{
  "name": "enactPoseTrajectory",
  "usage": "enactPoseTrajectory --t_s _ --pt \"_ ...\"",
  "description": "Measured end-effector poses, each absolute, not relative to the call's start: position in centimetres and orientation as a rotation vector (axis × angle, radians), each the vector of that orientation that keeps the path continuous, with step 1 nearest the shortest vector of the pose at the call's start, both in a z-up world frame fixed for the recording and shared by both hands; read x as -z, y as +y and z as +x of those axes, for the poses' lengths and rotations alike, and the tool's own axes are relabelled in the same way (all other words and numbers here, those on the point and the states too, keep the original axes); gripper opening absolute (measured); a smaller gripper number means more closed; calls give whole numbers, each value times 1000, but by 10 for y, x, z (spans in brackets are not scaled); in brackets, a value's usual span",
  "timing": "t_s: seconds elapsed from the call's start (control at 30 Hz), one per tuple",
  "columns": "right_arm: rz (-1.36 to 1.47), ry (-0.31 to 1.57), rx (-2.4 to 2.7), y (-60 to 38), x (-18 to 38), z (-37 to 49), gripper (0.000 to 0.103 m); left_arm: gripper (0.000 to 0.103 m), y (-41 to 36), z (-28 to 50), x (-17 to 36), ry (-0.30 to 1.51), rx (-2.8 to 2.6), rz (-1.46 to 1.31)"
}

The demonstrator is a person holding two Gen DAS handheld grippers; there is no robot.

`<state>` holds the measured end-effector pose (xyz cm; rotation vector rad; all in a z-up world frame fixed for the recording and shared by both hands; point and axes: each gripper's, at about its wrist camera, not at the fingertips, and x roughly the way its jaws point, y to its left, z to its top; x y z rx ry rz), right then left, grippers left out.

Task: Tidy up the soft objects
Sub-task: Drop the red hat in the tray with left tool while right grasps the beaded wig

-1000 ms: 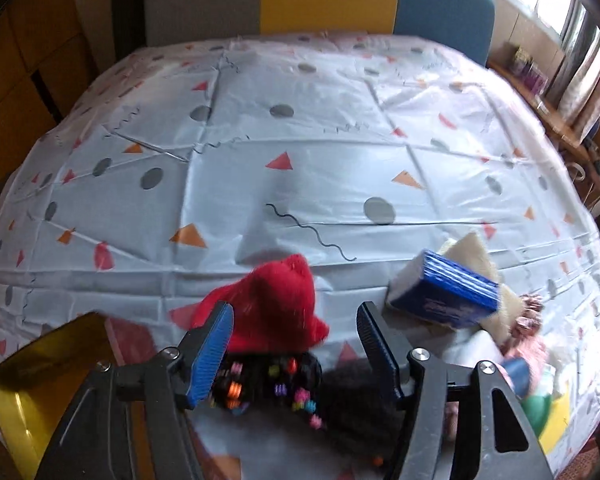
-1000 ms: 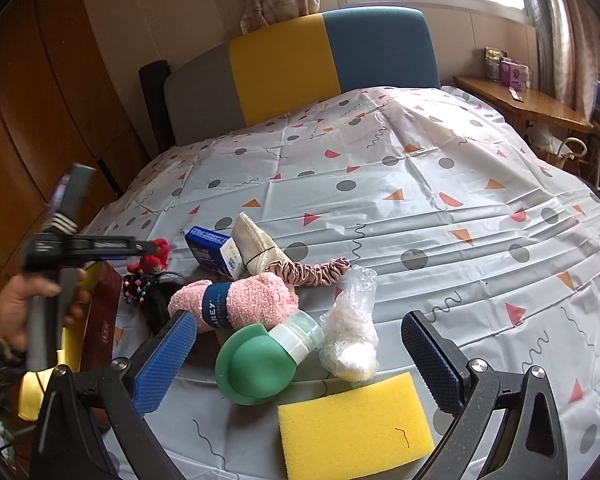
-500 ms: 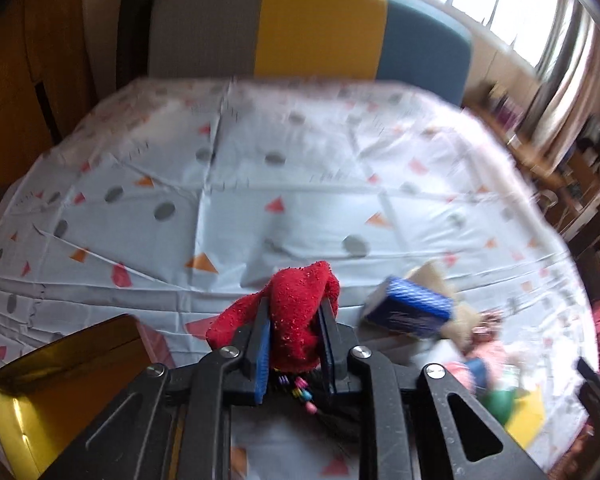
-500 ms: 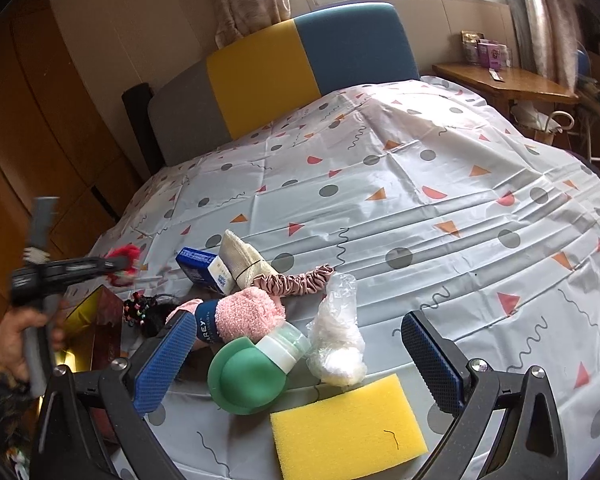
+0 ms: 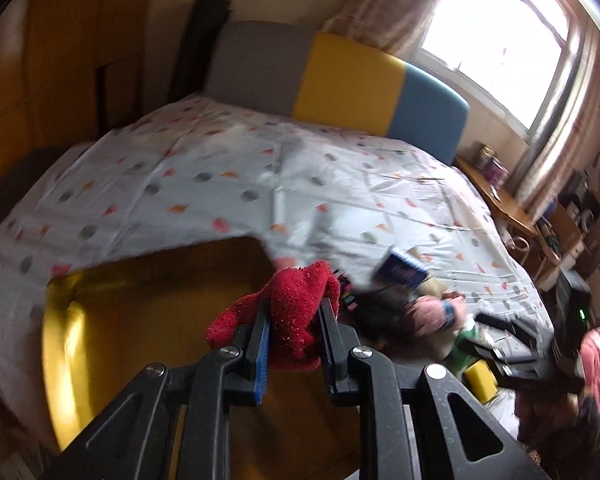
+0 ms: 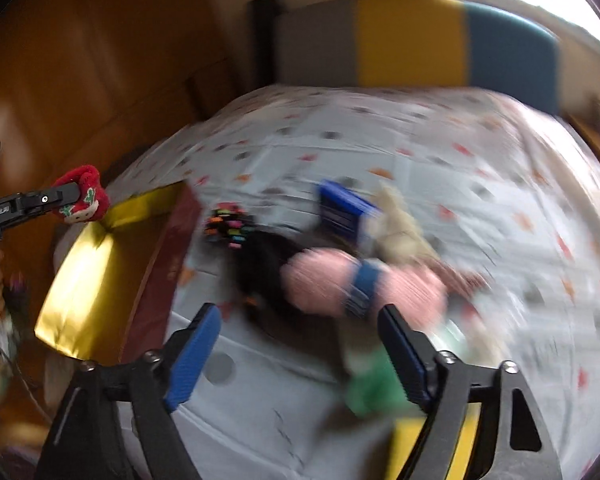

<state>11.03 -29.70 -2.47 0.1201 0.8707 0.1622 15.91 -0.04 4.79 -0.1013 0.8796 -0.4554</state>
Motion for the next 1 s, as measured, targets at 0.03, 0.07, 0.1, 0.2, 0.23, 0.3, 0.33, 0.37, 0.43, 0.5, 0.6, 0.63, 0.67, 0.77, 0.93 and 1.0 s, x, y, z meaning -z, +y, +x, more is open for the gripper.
enactPoseTrajectory --t_s 0.03,0.07,0.1,0.2,0.23,0.3,0.33,0.37,0.43,0.5,0.6,0.63,0.67,0.77,0.93,1.0 --pt "62 886 -188 -281 25 128 75 20 11 156 -43 885 438 -118" --pt "17 903 -210 -270 27 142 70 20 22 153 -39 890 422 -129" --pt "-25 921 -231 -259 29 155 65 20 29 151 -35 892 412 -136" --pt "-192 981 -285 -225 42 197 63 20 57 143 -21 905 368 -161" --pt "-240 1013 -303 -214 50 210 62 20 65 141 -18 909 363 -171" --pt "-334 1062 -311 -198 66 231 62 20 79 141 -9 926 349 -200" --pt "-380 1089 -297 -192 77 244 62 20 83 141 -7 932 345 -207" --pt "-385 1126 -306 -190 87 253 58 20 88 143 -3 940 339 -221" --pt "-364 1186 -316 -189 103 266 37 20 94 149 2 954 334 -246" --pt "-283 1176 -313 -194 99 271 16 20 95 152 3 955 332 -259" --pt "-240 1176 -283 -202 97 271 16 20 88 165 7 968 320 -264" --pt "-229 1169 -271 -204 96 270 16 20 84 169 7 971 313 -259" --pt "-217 1164 -255 -207 96 268 15 20 77 175 8 977 317 -260" --pt "-153 1119 -189 -220 84 264 15 21 64 187 12 992 315 -257" --pt "-34 1030 -132 -244 54 252 15 24 40 206 23 1019 280 -219" --pt "1 998 -132 -245 39 243 15 26 32 216 27 1008 270 -218"
